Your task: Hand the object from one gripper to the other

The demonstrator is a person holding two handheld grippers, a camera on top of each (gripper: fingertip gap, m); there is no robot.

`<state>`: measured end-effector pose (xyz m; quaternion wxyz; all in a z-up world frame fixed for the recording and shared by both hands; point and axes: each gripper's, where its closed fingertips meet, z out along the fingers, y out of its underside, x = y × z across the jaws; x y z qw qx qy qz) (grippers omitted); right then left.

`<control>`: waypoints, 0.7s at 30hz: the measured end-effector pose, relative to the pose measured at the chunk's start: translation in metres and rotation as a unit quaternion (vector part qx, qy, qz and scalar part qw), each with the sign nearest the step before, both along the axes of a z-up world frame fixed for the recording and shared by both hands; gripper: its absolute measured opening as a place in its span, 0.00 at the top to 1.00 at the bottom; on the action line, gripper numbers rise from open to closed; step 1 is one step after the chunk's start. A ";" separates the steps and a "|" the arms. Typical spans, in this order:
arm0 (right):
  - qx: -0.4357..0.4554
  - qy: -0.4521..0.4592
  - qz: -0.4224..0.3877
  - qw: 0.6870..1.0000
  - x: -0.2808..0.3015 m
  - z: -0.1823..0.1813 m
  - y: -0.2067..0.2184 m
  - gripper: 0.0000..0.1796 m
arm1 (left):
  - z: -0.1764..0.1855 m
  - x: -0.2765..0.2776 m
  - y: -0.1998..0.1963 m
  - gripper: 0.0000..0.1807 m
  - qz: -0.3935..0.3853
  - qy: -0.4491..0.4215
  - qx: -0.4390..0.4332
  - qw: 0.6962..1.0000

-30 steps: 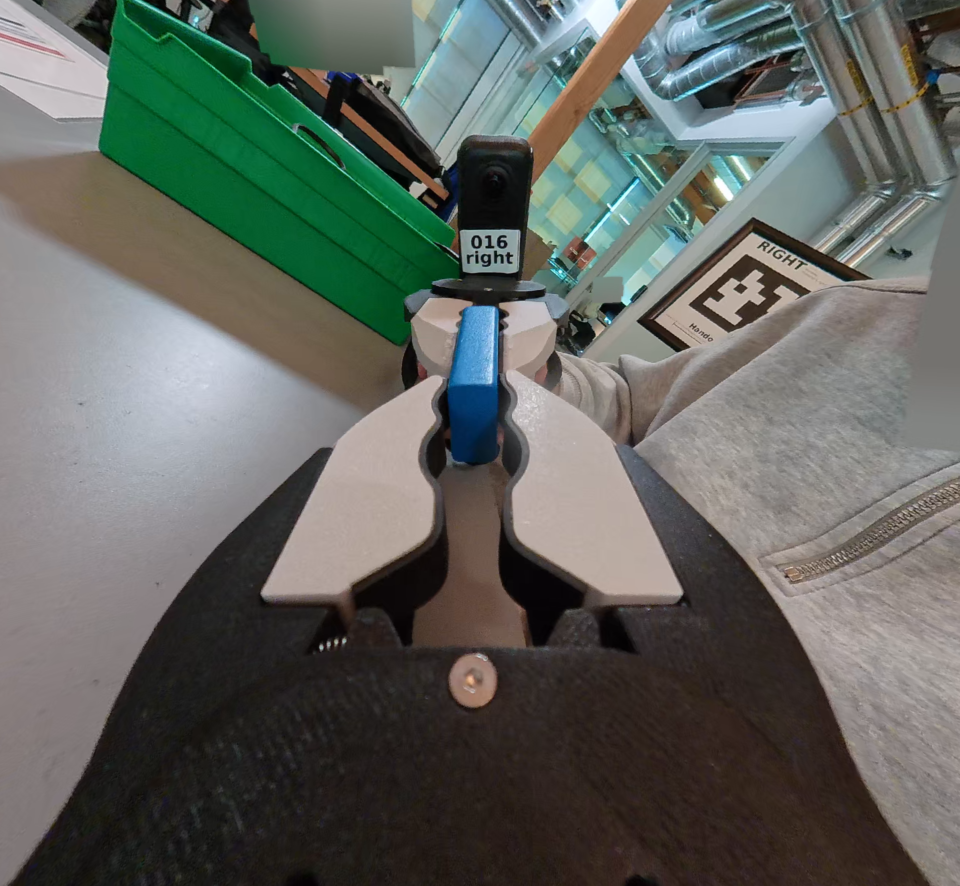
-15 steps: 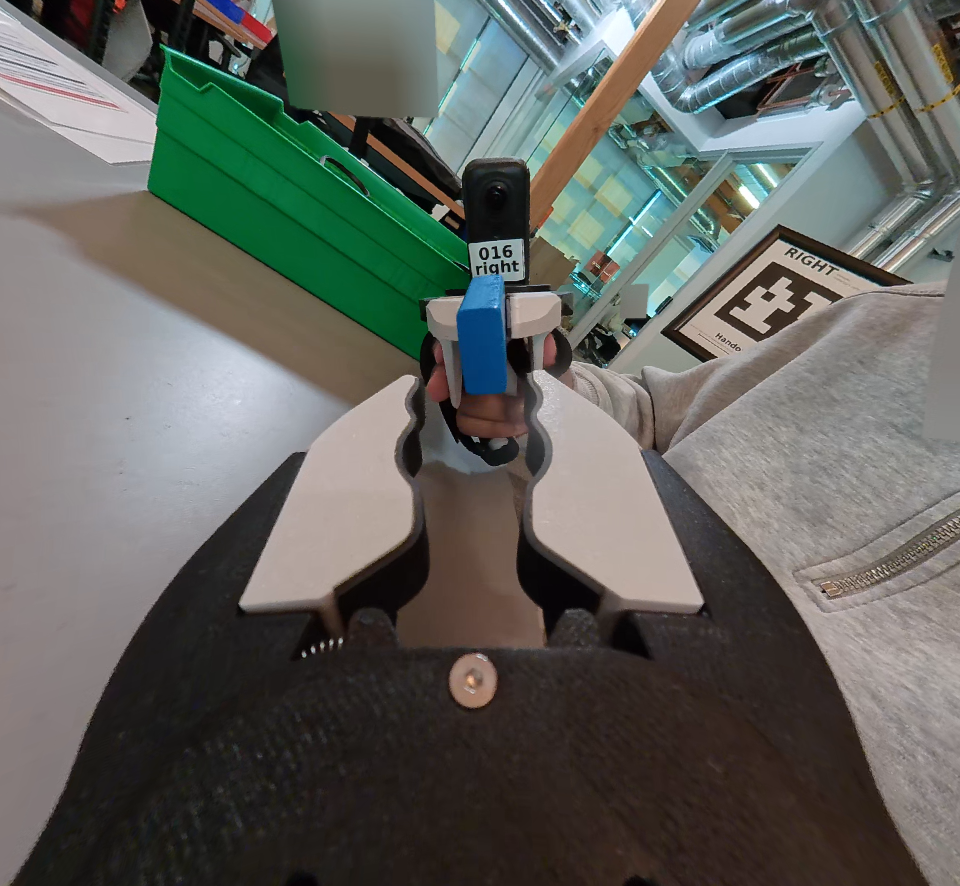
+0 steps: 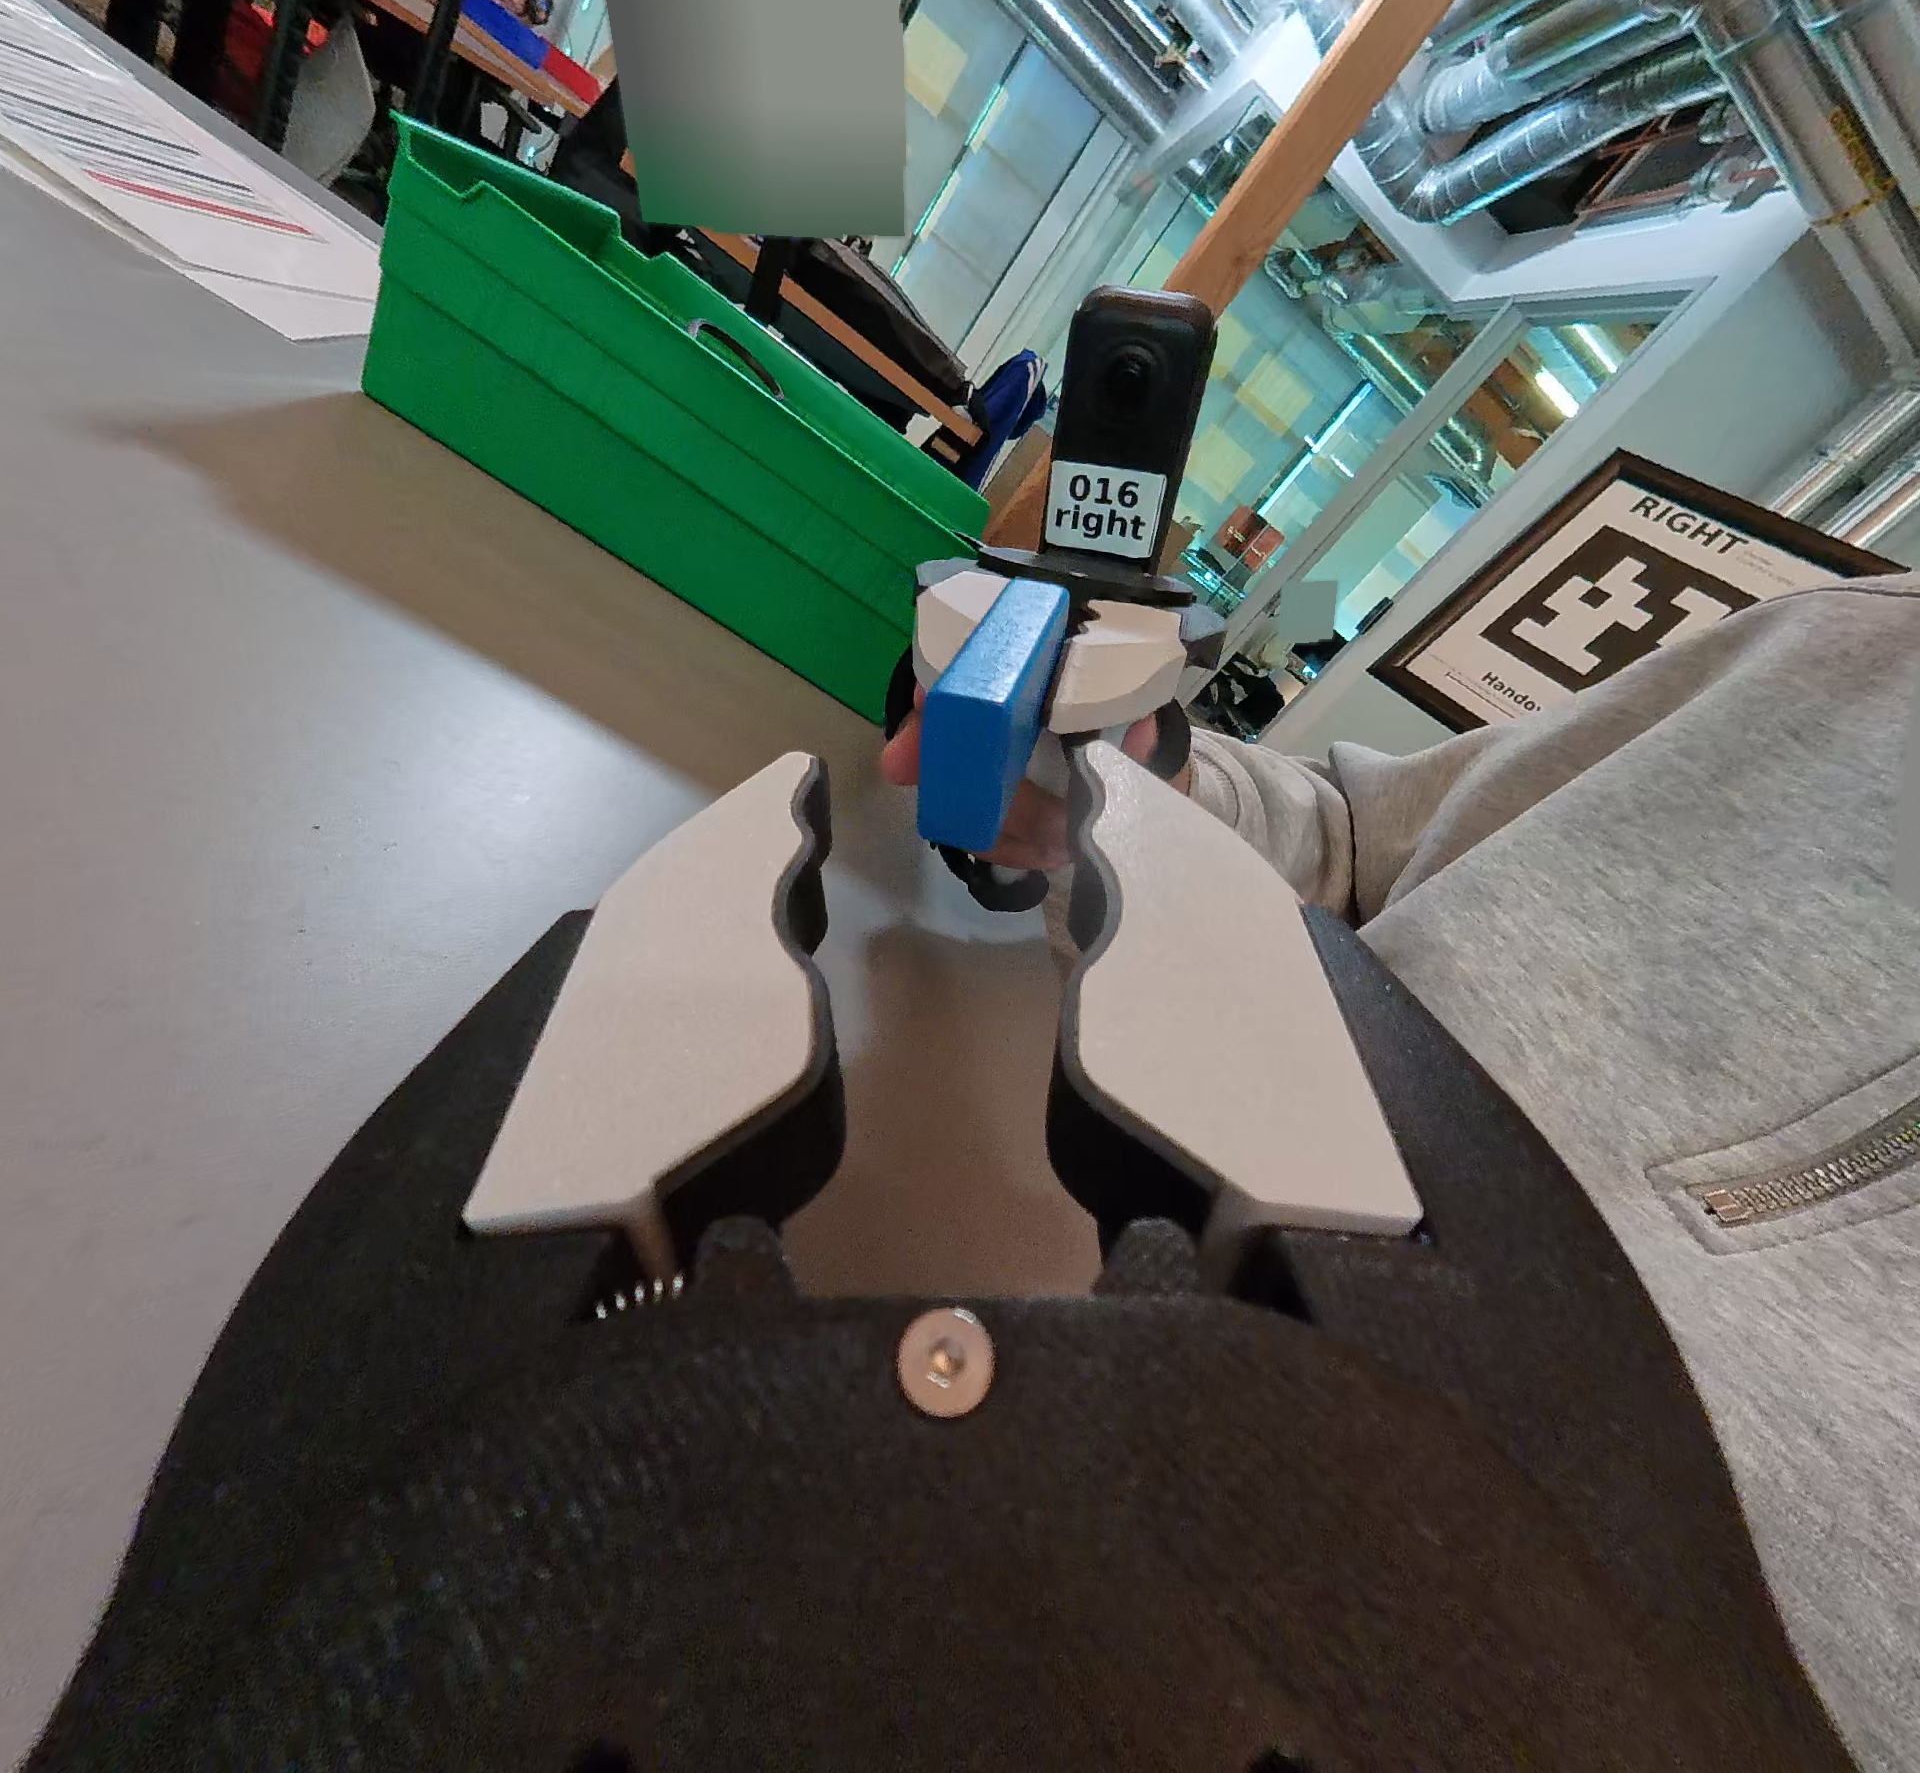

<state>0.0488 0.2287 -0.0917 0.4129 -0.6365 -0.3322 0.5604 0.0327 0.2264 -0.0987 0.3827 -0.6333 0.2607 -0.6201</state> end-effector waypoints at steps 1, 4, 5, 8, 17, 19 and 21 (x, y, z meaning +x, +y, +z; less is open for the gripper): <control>-0.002 0.003 0.001 1.000 0.000 0.000 0.000 0.91 | 0.001 -0.001 0.000 0.76 0.001 -0.002 0.000 1.000; -0.006 0.013 -0.004 1.000 0.003 0.003 0.003 0.91 | 0.002 -0.001 0.000 0.76 -0.001 -0.009 -0.006 1.000; -0.009 0.016 -0.006 1.000 0.004 0.003 0.004 0.91 | 0.003 -0.001 0.000 0.76 -0.001 -0.013 -0.007 1.000; -0.022 0.031 -0.007 0.999 0.007 0.005 0.006 0.91 | 0.007 -0.002 -0.002 0.75 -0.007 -0.028 -0.005 1.000; -0.208 0.110 0.074 0.969 0.004 0.006 -0.001 0.91 | 0.017 -0.002 -0.010 0.65 0.068 0.074 0.271 0.957; -0.247 0.112 0.095 0.958 0.002 0.004 -0.005 0.91 | 0.013 0.000 -0.011 0.65 0.076 0.109 0.316 0.939; -0.279 0.115 0.110 0.947 0.001 0.003 -0.008 0.91 | 0.009 0.002 -0.013 0.68 0.072 0.126 0.339 0.930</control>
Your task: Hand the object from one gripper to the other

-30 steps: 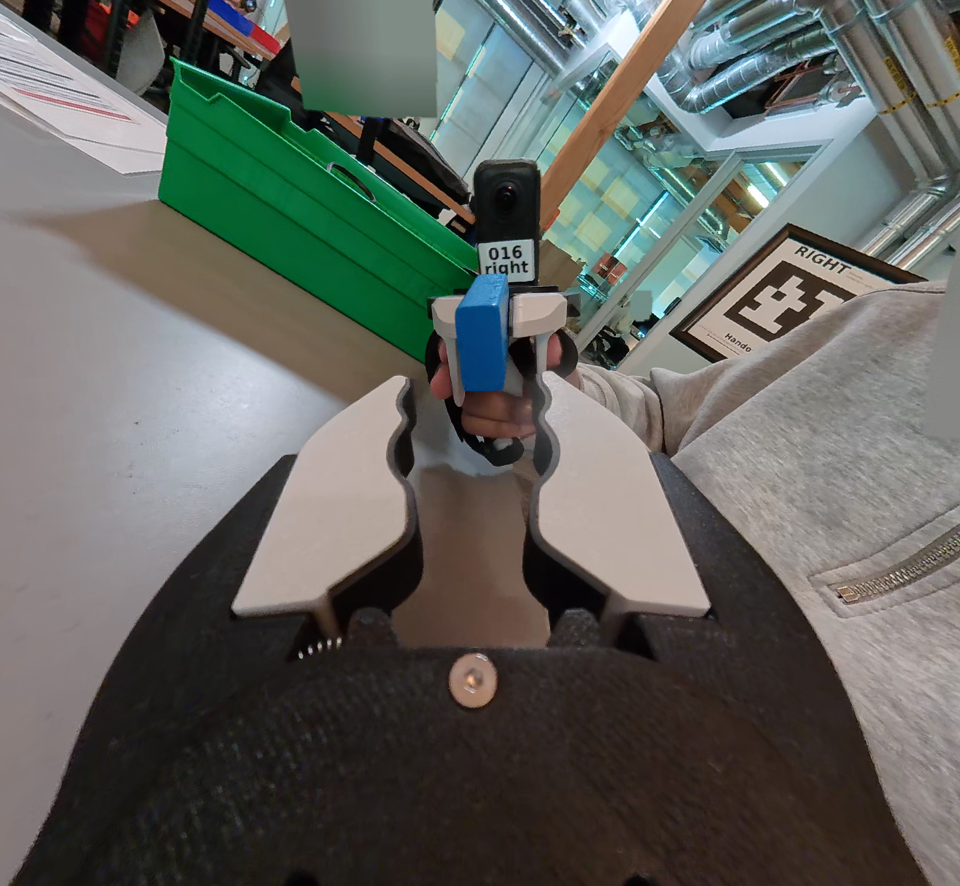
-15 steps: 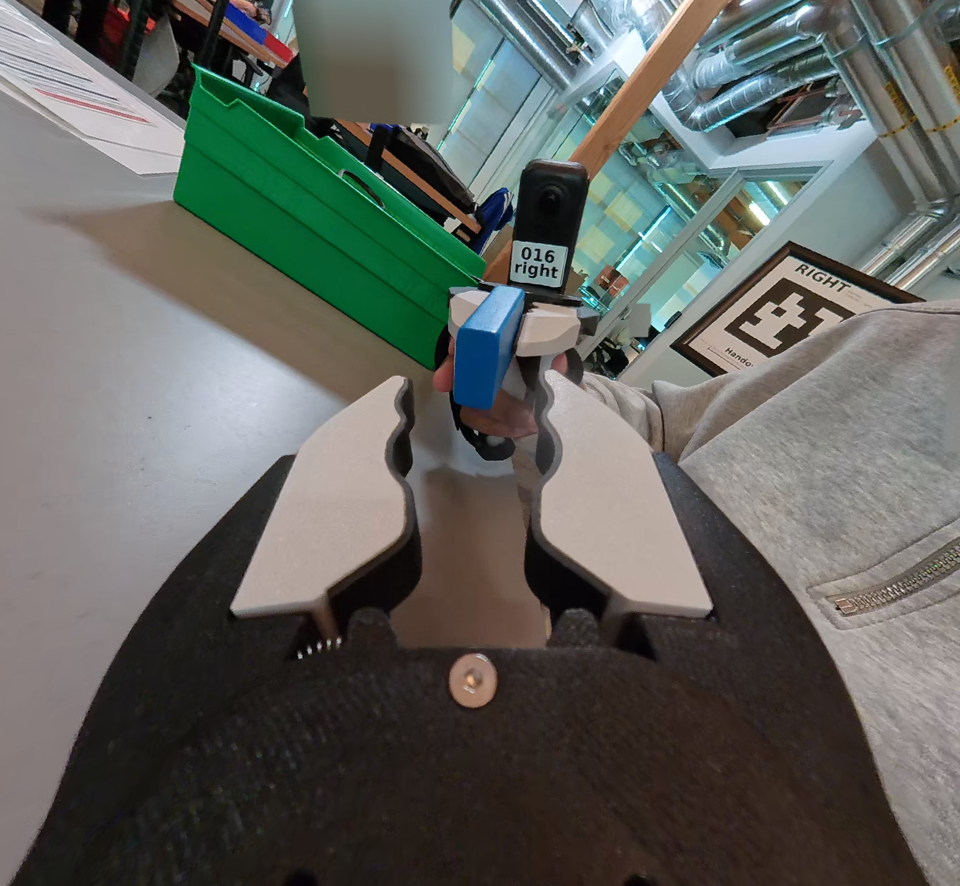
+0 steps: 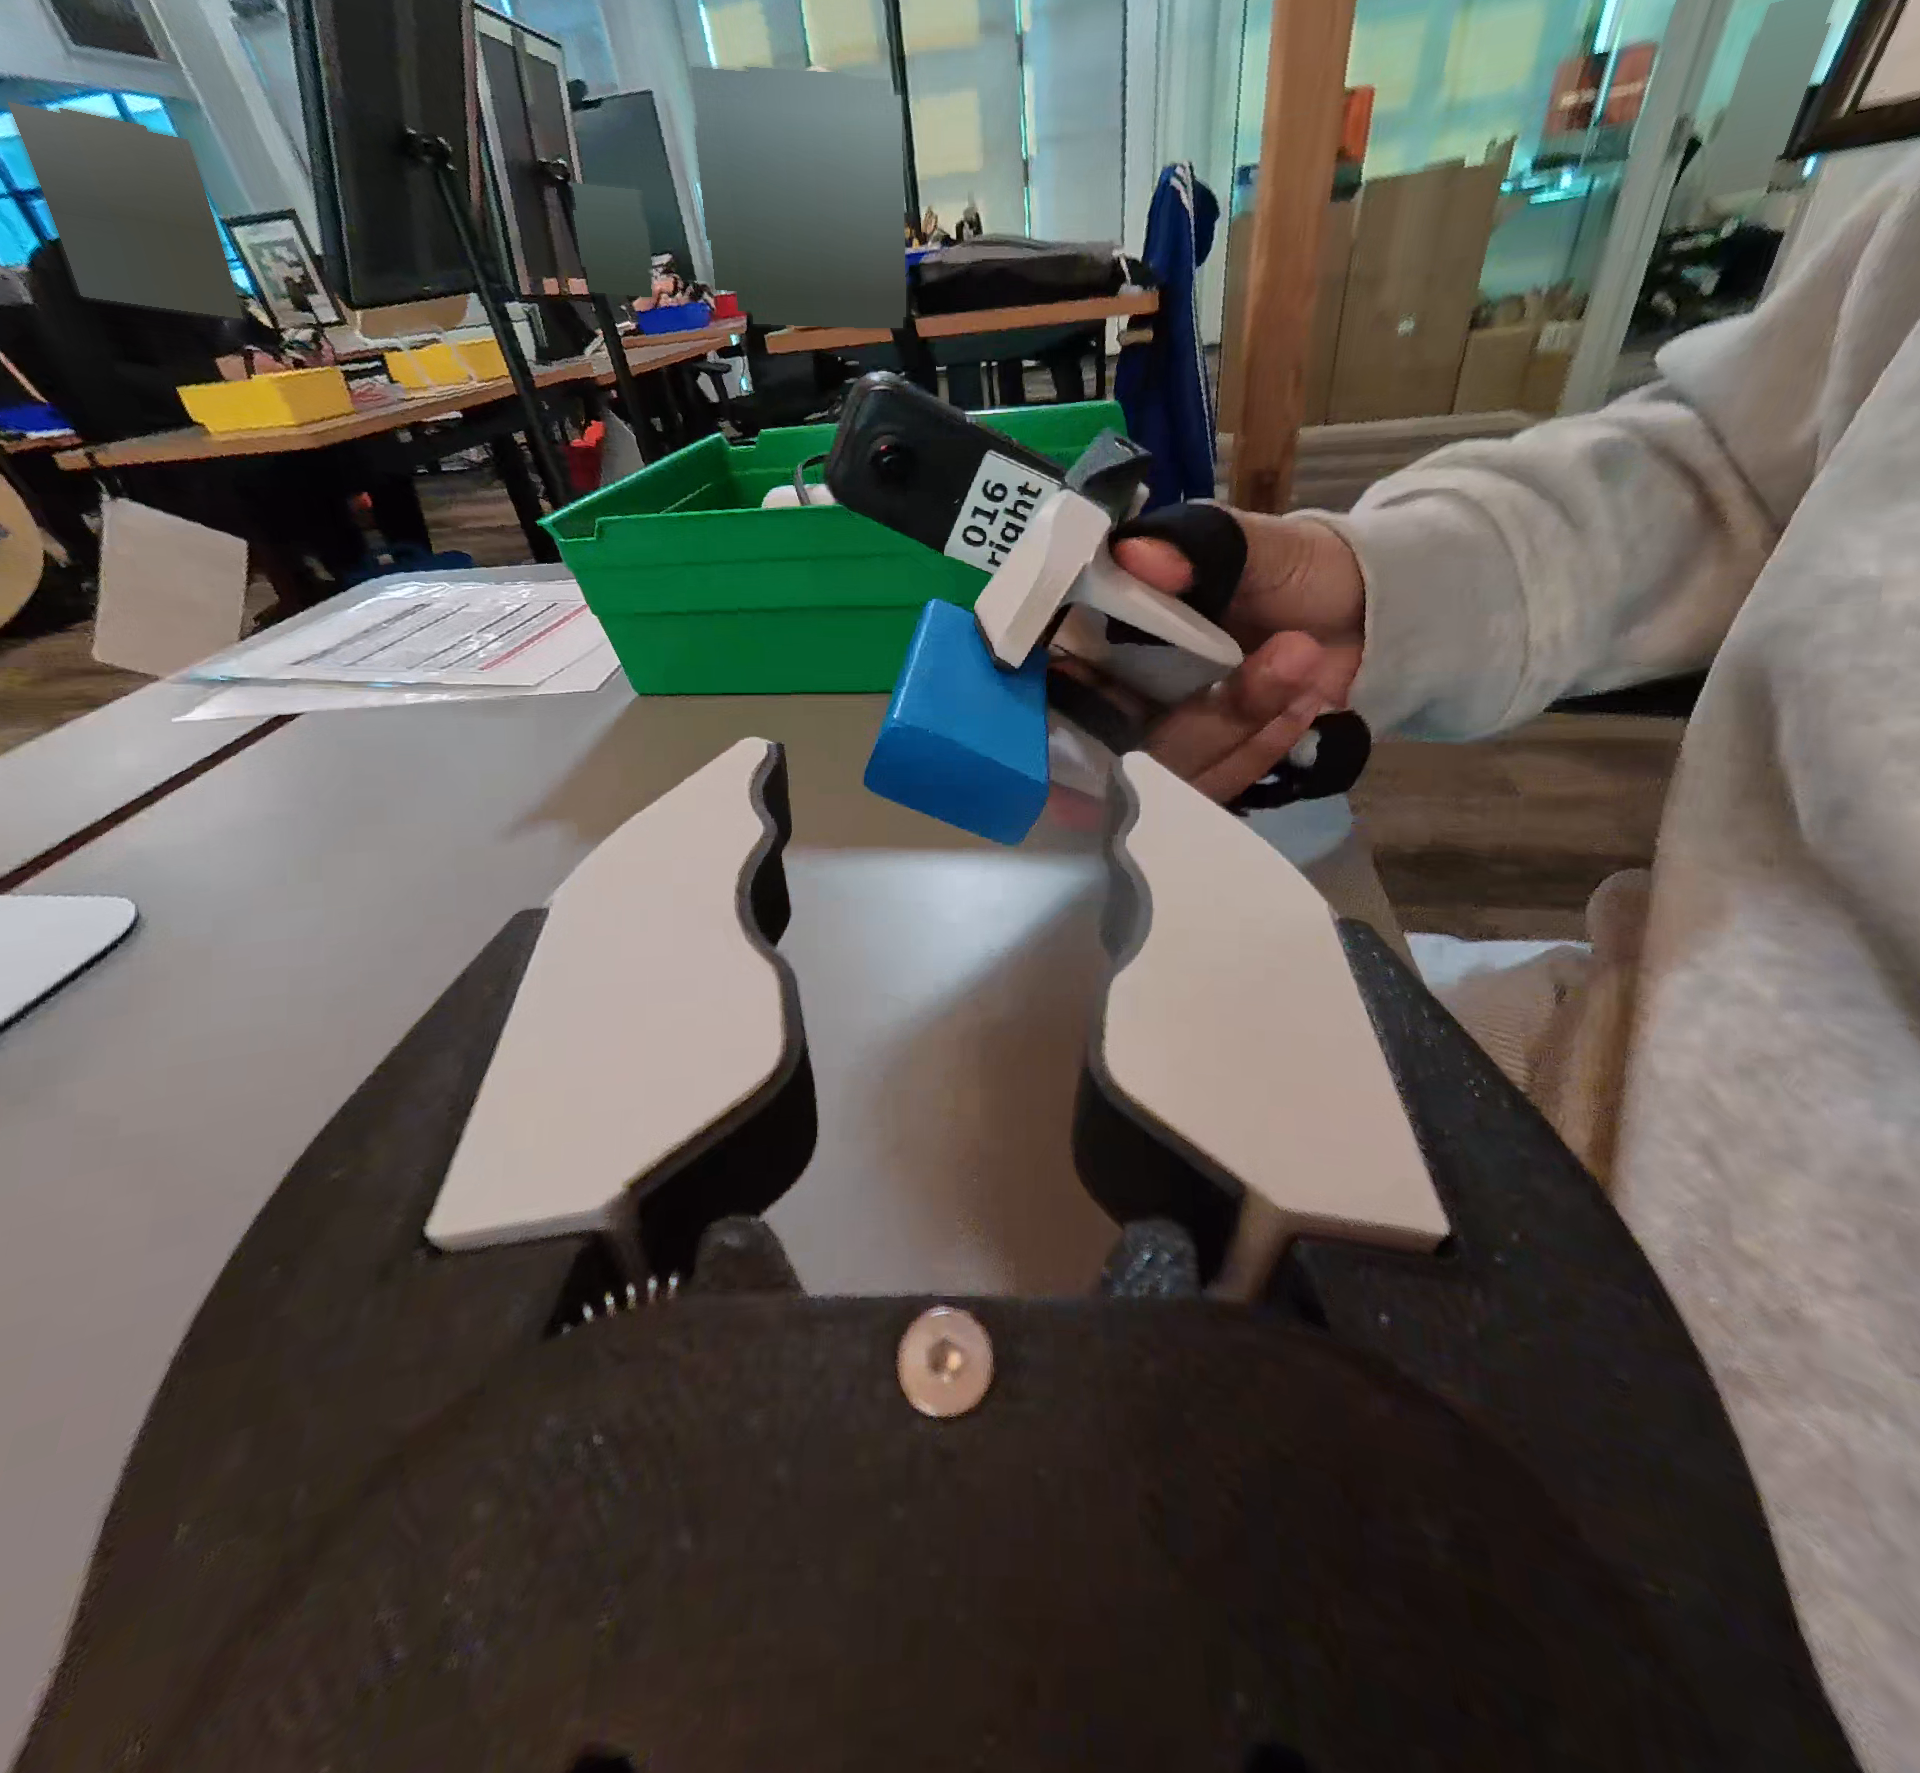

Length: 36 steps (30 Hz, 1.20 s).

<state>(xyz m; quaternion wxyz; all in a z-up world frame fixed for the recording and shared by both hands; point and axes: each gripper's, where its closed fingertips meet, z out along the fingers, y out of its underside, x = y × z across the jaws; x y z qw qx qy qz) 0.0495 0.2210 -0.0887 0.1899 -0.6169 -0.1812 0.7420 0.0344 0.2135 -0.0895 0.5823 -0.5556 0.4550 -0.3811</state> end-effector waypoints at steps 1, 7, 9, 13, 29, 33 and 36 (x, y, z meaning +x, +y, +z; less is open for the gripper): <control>-0.015 0.002 0.008 1.000 0.000 0.000 -0.001 0.91 | -0.001 0.001 -0.001 0.69 -0.001 0.006 0.006 1.000; -0.076 0.006 0.038 0.996 -0.003 -0.006 -0.006 0.91 | -0.005 0.004 -0.007 0.73 -0.020 0.023 0.019 0.999; -0.094 0.013 0.041 0.995 -0.003 -0.005 -0.005 0.91 | -0.008 0.005 -0.009 0.76 -0.026 0.034 0.023 0.999; -0.104 0.008 0.039 0.994 -0.002 -0.008 -0.004 0.91 | -0.009 0.006 -0.010 0.79 -0.024 0.039 0.028 0.999; -0.040 0.022 0.013 0.999 0.001 -0.002 0.004 0.79 | 0.002 -0.006 0.004 0.82 -0.012 -0.022 -0.051 0.998; 0.042 -0.024 -0.022 0.999 0.000 -0.005 0.008 0.76 | 0.012 -0.014 0.011 0.81 -0.017 -0.080 -0.104 0.991; 0.116 -0.065 -0.057 0.989 0.000 -0.010 0.012 0.72 | 0.015 -0.018 0.013 0.82 -0.023 -0.102 -0.130 0.986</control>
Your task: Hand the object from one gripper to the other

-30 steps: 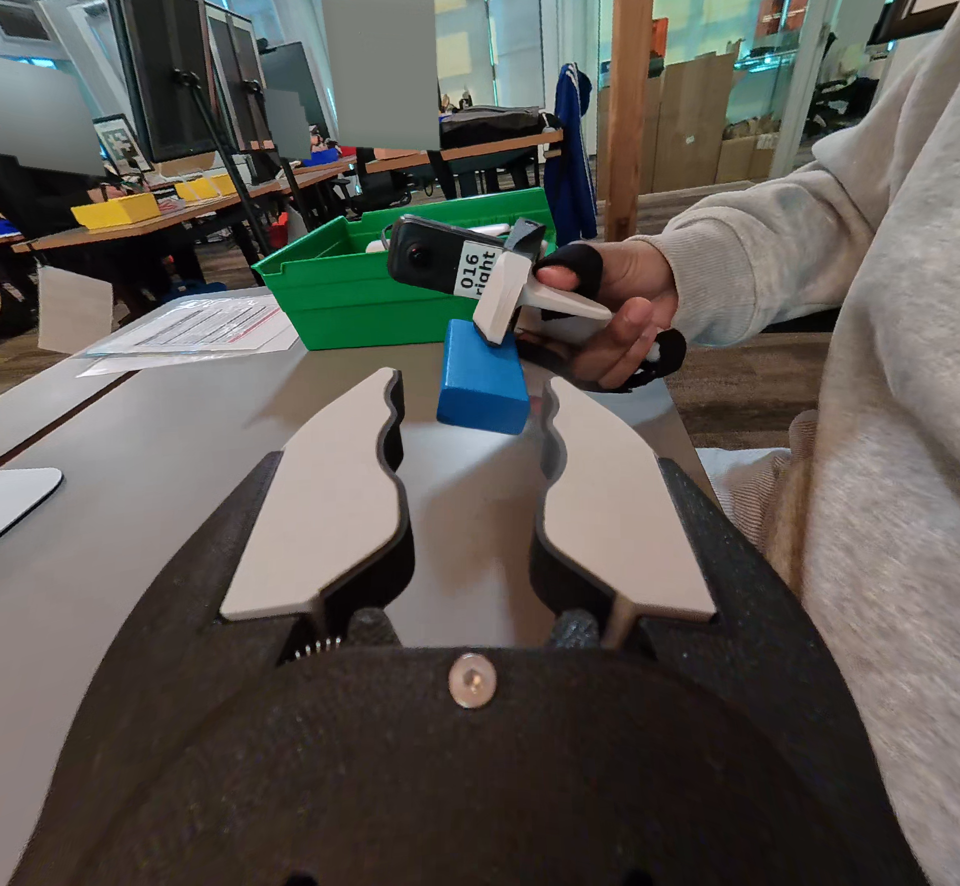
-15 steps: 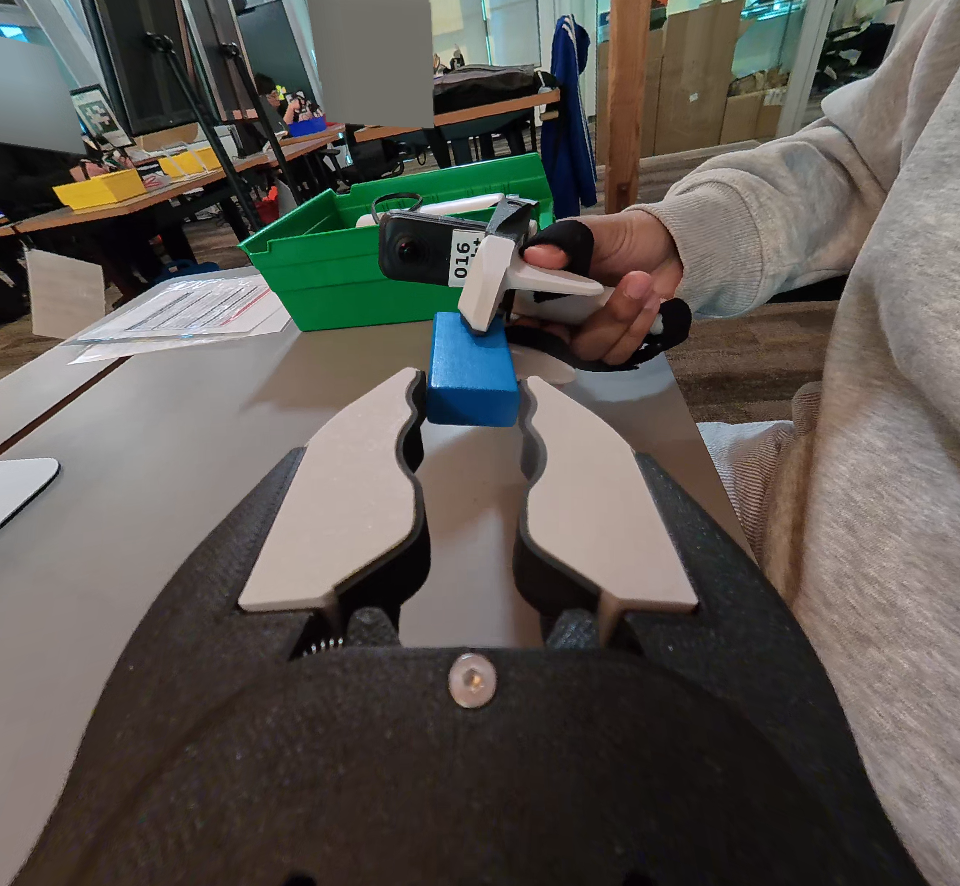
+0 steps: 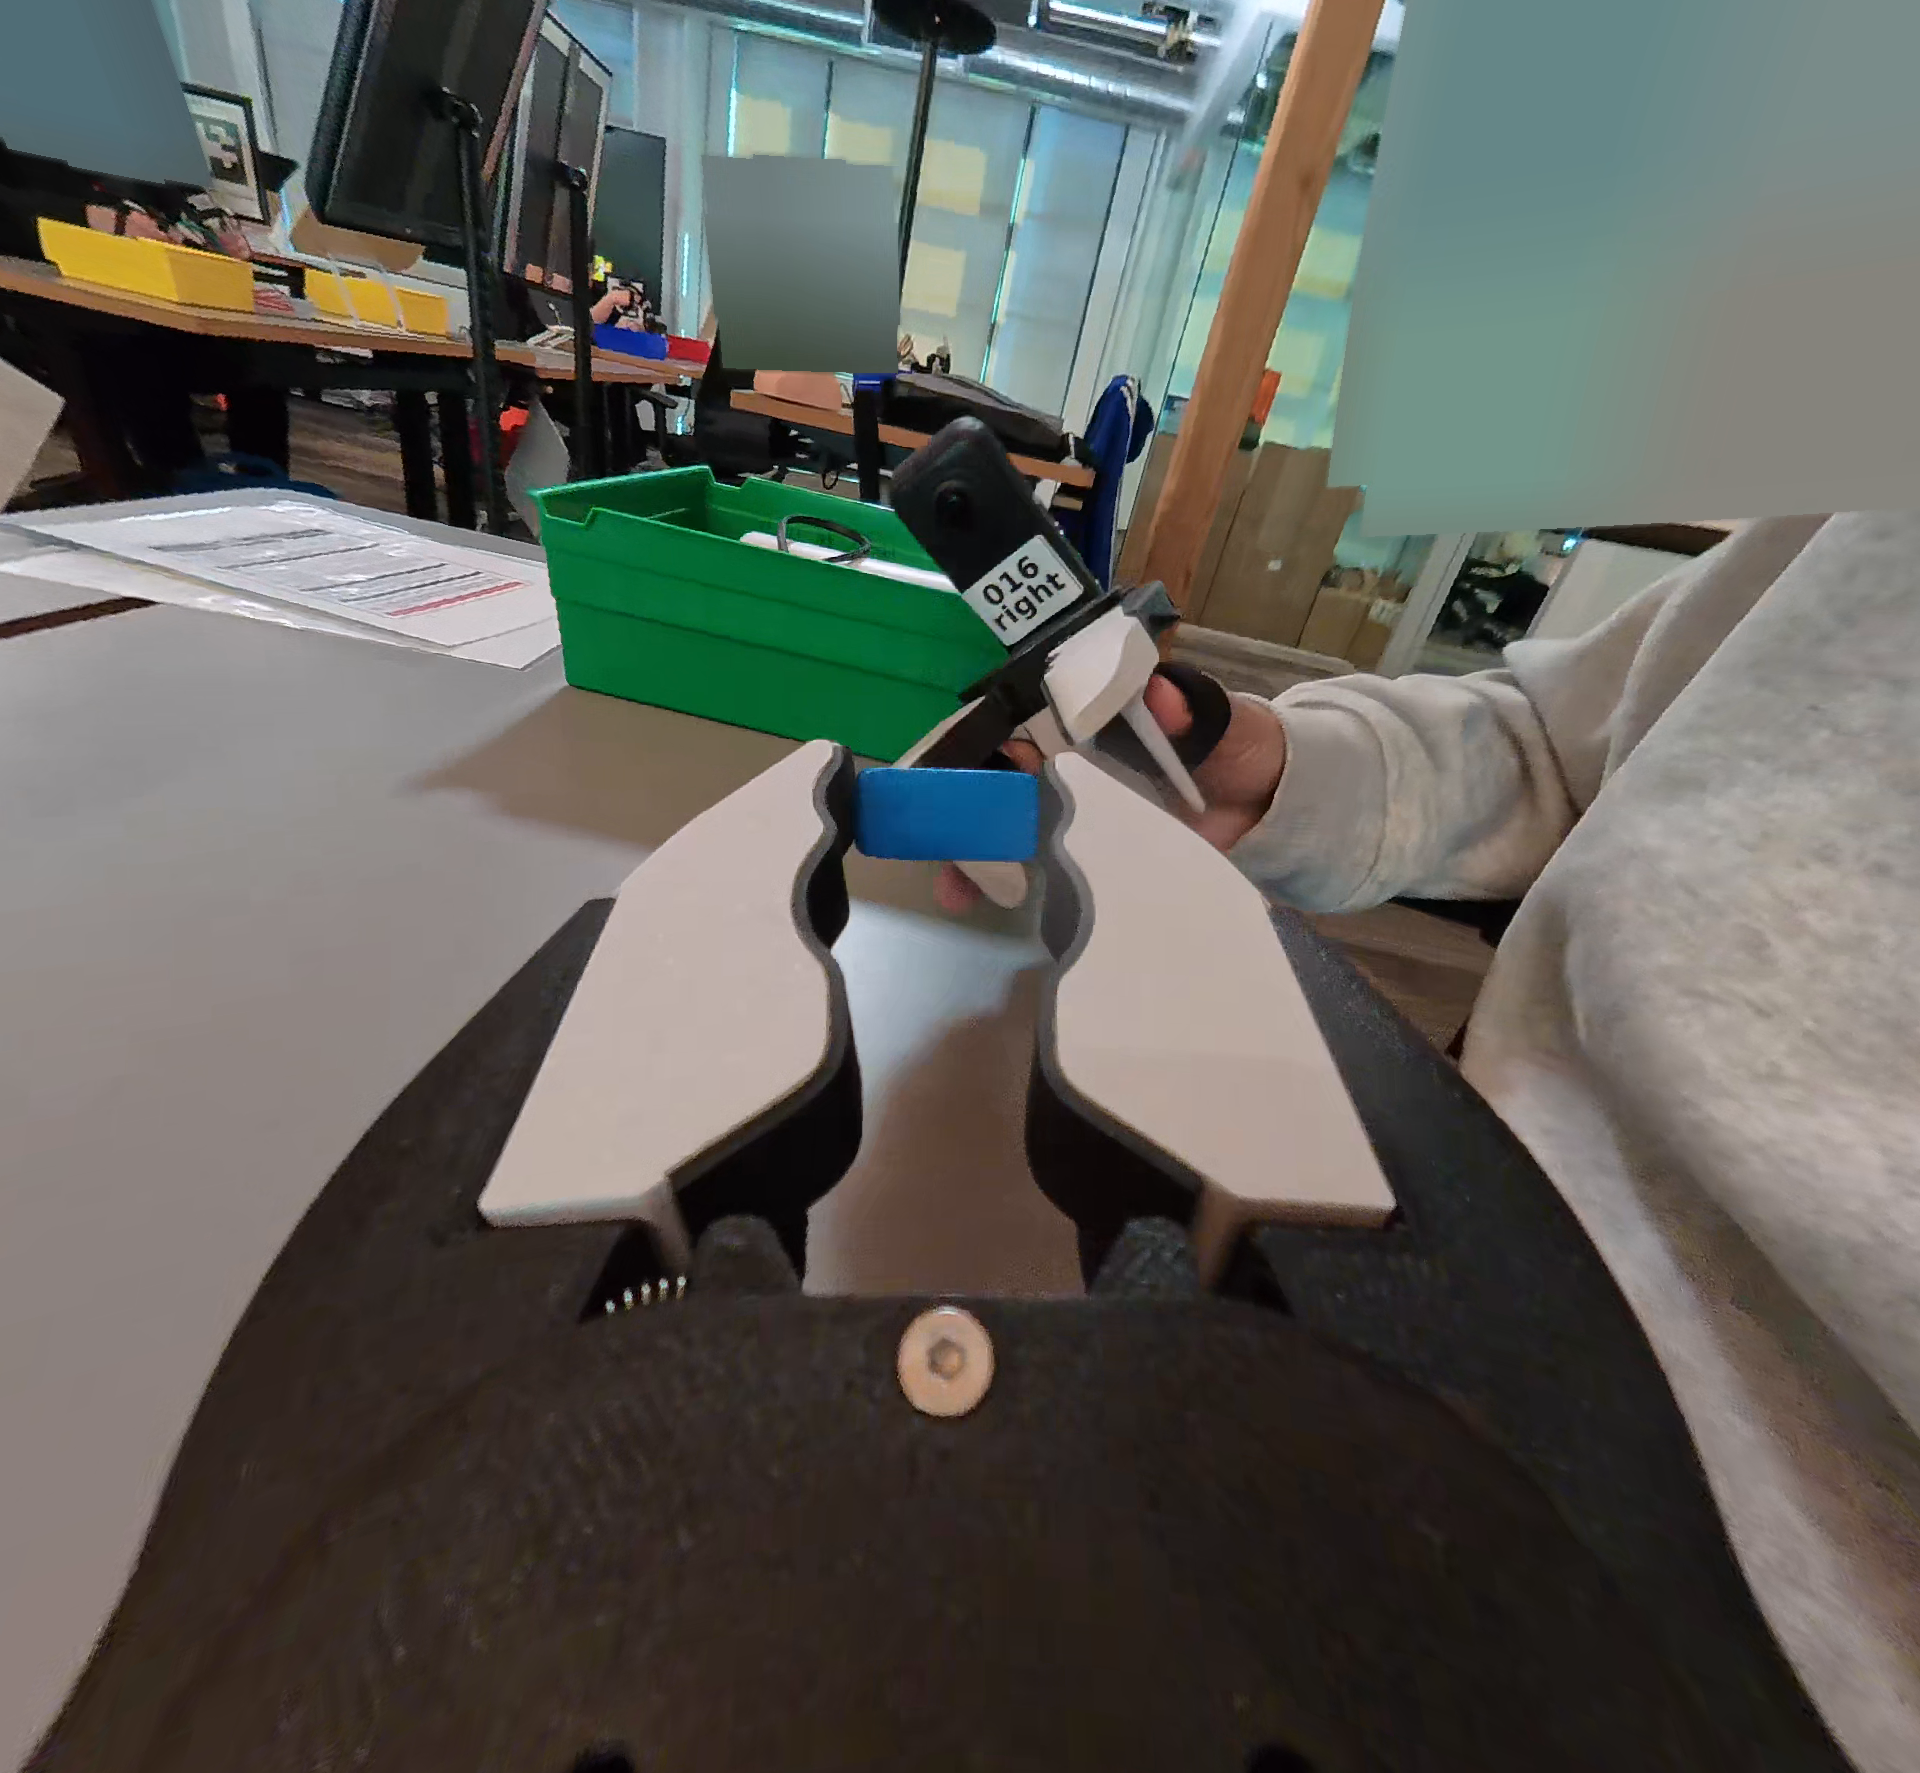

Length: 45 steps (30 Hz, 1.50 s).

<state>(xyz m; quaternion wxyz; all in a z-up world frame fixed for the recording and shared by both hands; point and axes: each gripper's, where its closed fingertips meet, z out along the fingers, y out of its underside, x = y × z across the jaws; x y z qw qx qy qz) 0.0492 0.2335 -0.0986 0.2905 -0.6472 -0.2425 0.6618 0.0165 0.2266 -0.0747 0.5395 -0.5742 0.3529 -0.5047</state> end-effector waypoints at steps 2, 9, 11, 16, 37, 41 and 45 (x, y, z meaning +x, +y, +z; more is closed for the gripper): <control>0.047 -0.021 -0.024 0.998 0.001 -0.001 0.004 0.69 | 0.000 0.000 0.000 0.82 -0.008 -0.004 -0.015 1.000; 0.252 -0.113 0.004 0.961 -0.002 -0.007 -0.011 0.70 | -0.020 0.011 -0.009 0.82 -0.045 0.074 -0.024 0.996; 0.294 -0.146 0.032 0.944 -0.002 -0.016 -0.018 0.70 | -0.028 0.016 -0.016 0.82 -0.059 0.108 -0.010 0.992; 0.338 -0.184 0.083 0.919 -0.001 -0.034 -0.032 0.72 | -0.041 0.028 -0.035 0.82 -0.106 0.162 0.008 0.981; 0.338 -0.047 0.028 0.940 -0.001 0.009 -0.033 0.81 | -0.006 0.021 -0.021 0.61 -0.076 0.004 -0.055 0.996; 0.319 -0.005 0.001 0.948 0.008 0.024 -0.025 0.81 | -0.008 0.021 -0.021 0.63 -0.083 0.001 -0.068 0.994; 0.313 0.006 -0.003 0.950 0.009 0.028 -0.025 0.81 | -0.014 0.025 -0.023 0.65 -0.083 0.024 -0.058 0.995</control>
